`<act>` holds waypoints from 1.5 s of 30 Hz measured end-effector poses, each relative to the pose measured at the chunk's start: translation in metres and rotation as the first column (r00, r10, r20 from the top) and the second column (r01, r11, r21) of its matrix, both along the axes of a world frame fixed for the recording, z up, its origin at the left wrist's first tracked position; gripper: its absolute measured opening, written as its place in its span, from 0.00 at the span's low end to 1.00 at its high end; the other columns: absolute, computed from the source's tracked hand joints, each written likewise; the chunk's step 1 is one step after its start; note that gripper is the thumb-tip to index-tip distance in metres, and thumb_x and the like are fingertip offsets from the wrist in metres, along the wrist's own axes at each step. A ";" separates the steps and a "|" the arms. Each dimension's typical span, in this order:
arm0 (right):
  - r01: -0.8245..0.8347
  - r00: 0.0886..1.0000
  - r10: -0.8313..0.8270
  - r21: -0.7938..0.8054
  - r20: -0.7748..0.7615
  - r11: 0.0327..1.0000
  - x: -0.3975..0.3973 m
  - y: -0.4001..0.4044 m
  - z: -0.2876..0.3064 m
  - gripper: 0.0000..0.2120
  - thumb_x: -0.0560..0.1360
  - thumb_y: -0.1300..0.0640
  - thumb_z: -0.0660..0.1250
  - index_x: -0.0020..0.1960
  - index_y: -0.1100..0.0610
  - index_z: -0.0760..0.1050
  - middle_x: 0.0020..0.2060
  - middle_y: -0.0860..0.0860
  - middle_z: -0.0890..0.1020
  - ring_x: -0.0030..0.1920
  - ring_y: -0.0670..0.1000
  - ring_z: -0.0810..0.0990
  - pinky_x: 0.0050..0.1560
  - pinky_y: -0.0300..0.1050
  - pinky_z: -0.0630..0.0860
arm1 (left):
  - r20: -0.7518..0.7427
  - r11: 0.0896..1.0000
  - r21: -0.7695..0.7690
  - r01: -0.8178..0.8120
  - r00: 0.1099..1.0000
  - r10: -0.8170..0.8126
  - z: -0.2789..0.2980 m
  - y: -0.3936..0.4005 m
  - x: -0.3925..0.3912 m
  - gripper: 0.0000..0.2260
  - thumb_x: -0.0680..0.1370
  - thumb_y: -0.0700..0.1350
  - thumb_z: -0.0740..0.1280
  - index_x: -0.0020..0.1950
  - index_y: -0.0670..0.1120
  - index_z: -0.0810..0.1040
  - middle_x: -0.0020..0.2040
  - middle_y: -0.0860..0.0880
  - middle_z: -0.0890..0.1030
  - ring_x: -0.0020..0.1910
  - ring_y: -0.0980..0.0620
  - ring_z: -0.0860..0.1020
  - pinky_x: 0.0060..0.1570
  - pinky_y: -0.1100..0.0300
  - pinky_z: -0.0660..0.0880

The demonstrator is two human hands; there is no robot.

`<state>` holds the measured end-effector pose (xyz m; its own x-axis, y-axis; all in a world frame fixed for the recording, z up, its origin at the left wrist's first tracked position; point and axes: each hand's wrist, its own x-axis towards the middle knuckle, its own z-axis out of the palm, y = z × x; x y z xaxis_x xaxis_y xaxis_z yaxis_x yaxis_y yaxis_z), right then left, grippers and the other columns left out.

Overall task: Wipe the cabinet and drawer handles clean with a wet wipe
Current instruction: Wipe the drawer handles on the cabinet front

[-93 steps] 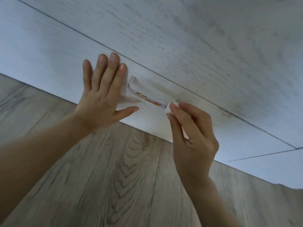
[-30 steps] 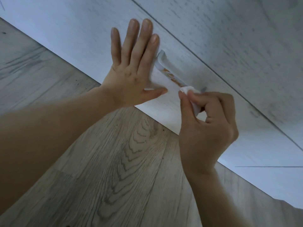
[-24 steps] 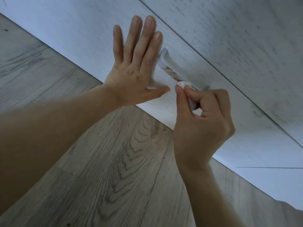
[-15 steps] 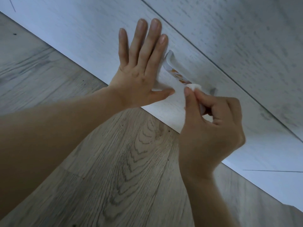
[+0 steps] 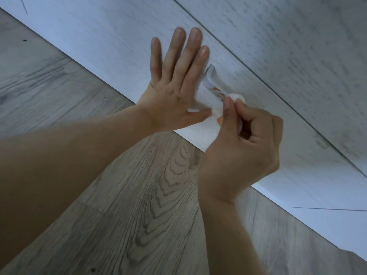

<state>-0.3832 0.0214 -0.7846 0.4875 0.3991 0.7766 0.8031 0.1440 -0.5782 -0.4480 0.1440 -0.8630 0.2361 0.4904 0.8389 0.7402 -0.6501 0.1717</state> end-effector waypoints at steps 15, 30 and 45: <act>-0.030 0.997 0.026 -0.053 -0.068 0.998 -0.021 0.005 -0.003 0.03 0.68 0.65 0.75 0.39 0.63 0.82 0.34 0.50 0.82 0.35 0.44 0.80 0.39 0.27 0.74 | -0.066 1.000 0.009 0.001 0.998 0.000 0.002 -0.007 -0.010 0.45 0.77 0.66 0.55 0.74 0.42 0.30 0.75 0.42 0.32 0.73 0.43 0.31 0.70 0.40 0.38; -0.002 0.976 -0.005 -0.035 -0.215 0.999 -0.016 -0.007 0.011 0.06 0.71 0.59 0.74 0.44 0.52 0.79 0.37 0.51 0.82 0.36 0.46 0.81 0.38 0.37 0.75 | -0.091 0.999 -0.040 0.029 0.995 -0.032 0.001 -0.005 -0.040 0.41 0.76 0.64 0.61 0.74 0.39 0.44 0.73 0.40 0.50 0.73 0.39 0.49 0.70 0.41 0.37; -0.036 0.840 0.272 -0.452 0.470 0.891 0.021 -0.012 0.022 0.17 0.75 0.61 0.68 0.61 0.68 0.74 0.47 0.61 0.76 0.47 0.47 0.71 0.48 0.33 0.70 | -0.093 0.997 -0.029 0.071 0.993 -0.074 -0.001 -0.001 -0.041 0.45 0.76 0.63 0.61 0.76 0.43 0.34 0.73 0.42 0.49 0.76 0.47 0.40 0.71 0.41 0.37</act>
